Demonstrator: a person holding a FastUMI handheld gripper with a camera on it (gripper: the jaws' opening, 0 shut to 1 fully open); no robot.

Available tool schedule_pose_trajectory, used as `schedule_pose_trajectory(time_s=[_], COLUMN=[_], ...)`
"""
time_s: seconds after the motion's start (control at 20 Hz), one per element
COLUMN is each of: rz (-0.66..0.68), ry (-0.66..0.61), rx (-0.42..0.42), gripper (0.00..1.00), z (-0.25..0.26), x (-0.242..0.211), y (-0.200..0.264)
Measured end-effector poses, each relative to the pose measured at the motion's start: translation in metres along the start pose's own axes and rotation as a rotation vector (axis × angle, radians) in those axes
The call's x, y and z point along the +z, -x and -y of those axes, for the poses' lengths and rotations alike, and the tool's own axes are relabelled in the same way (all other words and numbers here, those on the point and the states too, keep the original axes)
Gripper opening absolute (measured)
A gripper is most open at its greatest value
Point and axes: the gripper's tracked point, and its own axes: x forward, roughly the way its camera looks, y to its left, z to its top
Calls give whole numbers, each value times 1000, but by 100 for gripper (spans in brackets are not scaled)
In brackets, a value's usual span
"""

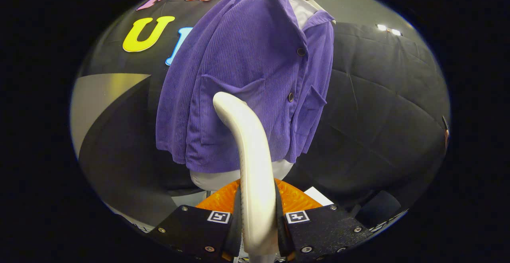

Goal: Iron the clothes twice with a garment steamer, once on the left side and once on the right side.

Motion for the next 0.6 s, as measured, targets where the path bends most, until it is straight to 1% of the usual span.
schedule_pose_trajectory(time_s=[0.2, 0.35, 0.6], rz=[-33, -76, -39], ry=[-26, -29, -64], rx=[64, 73, 85], gripper=[36, 36, 36], z=[-6, 5, 52], x=[-17, -32, -14], y=[2, 9, 26])
